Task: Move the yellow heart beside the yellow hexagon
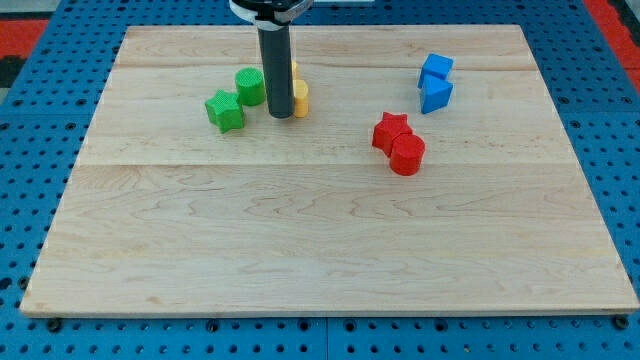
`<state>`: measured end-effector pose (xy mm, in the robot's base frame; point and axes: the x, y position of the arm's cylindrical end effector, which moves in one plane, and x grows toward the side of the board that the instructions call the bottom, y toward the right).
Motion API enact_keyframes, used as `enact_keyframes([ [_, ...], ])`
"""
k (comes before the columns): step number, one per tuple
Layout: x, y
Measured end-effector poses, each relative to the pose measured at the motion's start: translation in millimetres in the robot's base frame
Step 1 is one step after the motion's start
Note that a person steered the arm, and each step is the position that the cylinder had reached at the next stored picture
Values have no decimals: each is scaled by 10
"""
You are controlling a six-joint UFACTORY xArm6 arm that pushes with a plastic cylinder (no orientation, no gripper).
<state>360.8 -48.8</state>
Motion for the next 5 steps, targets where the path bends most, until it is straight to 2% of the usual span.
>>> enact_keyframes([
  [2,57,236],
  [3,-44,310],
  [5,-537,310],
])
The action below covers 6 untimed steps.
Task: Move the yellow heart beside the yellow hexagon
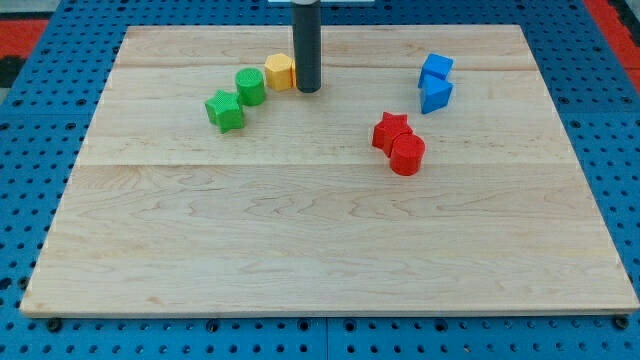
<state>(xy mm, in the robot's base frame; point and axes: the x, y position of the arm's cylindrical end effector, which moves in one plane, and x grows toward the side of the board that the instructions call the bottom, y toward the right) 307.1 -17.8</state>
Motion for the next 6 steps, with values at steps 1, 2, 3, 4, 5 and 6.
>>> enact_keyframes([
  [1,-80,0],
  [2,-81,0],
  [3,72,0],
  [4,72,0],
  [5,72,0],
  [6,72,0],
])
